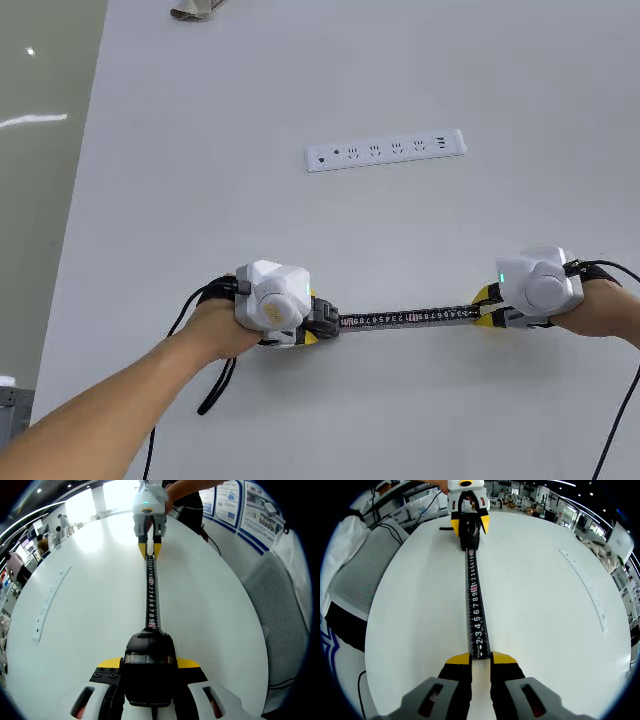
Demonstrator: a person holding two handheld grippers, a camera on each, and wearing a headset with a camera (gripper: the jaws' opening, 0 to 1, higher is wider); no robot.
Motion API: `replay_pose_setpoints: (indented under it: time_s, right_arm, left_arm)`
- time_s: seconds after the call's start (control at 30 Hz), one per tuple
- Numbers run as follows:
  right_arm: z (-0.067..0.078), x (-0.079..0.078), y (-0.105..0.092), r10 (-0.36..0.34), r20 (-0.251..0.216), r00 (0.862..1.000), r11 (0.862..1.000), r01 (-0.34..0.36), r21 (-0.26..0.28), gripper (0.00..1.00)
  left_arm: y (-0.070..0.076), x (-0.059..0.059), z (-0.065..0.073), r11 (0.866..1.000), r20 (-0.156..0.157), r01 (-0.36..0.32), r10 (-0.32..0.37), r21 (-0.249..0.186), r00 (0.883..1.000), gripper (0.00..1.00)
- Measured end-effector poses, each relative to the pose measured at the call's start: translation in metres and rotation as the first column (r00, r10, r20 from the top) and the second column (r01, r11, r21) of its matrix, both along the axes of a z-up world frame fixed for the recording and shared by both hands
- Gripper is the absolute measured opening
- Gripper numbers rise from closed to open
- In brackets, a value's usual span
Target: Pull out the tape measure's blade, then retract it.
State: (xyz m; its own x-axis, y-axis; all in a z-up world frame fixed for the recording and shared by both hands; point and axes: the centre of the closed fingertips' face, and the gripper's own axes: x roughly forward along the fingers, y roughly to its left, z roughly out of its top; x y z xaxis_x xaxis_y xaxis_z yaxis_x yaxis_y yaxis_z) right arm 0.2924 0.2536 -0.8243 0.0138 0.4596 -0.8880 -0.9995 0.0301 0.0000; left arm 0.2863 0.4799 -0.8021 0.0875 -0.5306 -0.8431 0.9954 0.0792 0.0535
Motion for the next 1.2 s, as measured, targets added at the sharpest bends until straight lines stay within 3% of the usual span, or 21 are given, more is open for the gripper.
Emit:
replay_pose_setpoints:
  time_s: [0.77,1.2]
  right_arm:
    - [0.0,0.0,-0.015,-0.019,0.015,1.0,1.0,0.019,-0.02,0.13]
    - [-0.002,0.001,-0.017,0.029,0.031,0.999,0.998,-0.027,-0.05,0.13]
  left_arm:
    - [-0.001,-0.001,0.0,1.0,0.013,0.005,-0.005,0.0,1.0,0.35]
    - [-0.001,-0.001,0.0,1.0,0.015,0.007,-0.007,-0.005,1.0,0.35]
